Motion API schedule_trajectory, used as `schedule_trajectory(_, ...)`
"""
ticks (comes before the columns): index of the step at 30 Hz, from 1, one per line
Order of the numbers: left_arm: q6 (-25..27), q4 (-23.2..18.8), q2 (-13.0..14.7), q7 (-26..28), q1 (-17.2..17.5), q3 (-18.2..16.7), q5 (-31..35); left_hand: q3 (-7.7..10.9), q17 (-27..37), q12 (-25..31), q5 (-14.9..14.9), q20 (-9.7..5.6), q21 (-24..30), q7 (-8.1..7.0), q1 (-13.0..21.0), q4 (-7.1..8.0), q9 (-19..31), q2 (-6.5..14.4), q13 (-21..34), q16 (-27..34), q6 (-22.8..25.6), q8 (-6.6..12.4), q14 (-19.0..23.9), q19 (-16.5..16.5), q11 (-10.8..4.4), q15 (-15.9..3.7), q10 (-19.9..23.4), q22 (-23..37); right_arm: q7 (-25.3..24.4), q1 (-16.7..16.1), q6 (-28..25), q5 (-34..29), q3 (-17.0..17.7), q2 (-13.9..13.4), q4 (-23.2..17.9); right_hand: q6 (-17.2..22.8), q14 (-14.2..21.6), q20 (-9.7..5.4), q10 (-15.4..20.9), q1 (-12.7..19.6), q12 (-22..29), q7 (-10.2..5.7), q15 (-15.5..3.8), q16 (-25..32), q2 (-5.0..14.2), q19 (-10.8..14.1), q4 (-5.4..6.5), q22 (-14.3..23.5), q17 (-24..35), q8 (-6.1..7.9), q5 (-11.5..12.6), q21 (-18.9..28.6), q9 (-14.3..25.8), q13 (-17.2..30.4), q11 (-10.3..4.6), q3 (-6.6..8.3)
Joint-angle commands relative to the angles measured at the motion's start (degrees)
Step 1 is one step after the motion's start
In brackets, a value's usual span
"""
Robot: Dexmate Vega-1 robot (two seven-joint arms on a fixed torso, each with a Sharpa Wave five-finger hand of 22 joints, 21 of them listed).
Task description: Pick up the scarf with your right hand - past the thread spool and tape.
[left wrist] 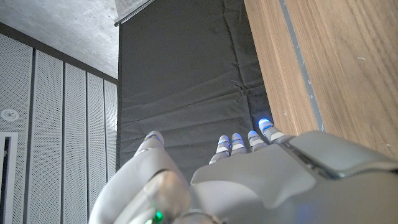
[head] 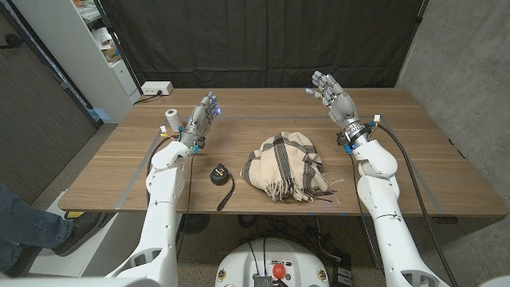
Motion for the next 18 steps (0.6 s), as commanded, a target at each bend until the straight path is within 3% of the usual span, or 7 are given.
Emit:
schedule_trajectory(1,-0.11,0.39,-0.24,-0.35,-0.05,0.02,0.2,0.06,0.1,-0.19,-0.1,0.26,-0.16,-0.06,0.18,-0.41,0.27,0.51,0.11,0.26,0.24,0.27,-1.05,-9.49,0.05,-0.01,0.19,0.22,-1.21,-0.86,4.81,-2.69,-0.62,-0.27,-0.59,0.56,0.51,0.05,0.71,0.09,-0.1,-0.04,-0.38,0.1,0.58,0.62,-0.23,0.18,-0.13,0.4,0.59,-0.31,-0.07,0.05,0.04,0.11)
schedule_trajectory(18,0.66,1.13,-0.65,-1.25,-0.23,-0.51,-0.68,0.02,0.1,-0.22,-0.18,0.37,-0.55,0.02,0.16,-0.55,0.27,0.62,0.1,0.29,0.69,0.3,-0.71,-9.28,0.1,0.1,0.48,0.23,-4.05,-1.25,11.84,-6.62,-1.88,-0.98,0.51,1.19,1.83,-0.35,1.35,0.23,-0.46,-0.32,-0.86,0.47,0.85,1.98,-0.42,0.18,-0.52,0.49,0.91,-0.78,-0.15,0.07,-0.13,0.14)
